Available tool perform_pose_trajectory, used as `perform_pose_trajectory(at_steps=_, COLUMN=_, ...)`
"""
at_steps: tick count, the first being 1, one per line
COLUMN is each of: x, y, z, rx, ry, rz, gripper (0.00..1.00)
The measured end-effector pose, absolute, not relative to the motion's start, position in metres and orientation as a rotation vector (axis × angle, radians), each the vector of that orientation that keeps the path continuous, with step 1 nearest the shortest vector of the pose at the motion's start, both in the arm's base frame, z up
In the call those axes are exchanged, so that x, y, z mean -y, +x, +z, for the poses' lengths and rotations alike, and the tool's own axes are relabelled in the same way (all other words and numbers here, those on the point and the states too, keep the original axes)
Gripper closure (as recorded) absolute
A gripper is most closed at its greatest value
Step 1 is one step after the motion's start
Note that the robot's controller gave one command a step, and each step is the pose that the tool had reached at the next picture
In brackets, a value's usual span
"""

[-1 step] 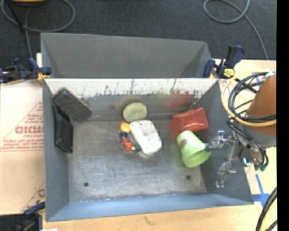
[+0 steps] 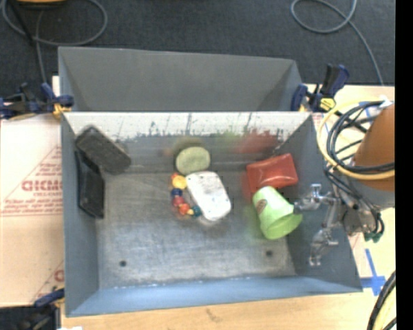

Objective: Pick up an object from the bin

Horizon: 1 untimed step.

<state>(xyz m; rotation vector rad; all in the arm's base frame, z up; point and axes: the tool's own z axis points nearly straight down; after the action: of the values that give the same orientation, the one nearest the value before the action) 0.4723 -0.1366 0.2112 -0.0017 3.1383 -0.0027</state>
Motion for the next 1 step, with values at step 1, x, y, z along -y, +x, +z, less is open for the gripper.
perform_pose_trajectory(at_steps=1, x=0.1251, y=0.4736, z=0.1852, rx=-3.110, ry=-0.398, rz=-0.005, gripper=0.00)
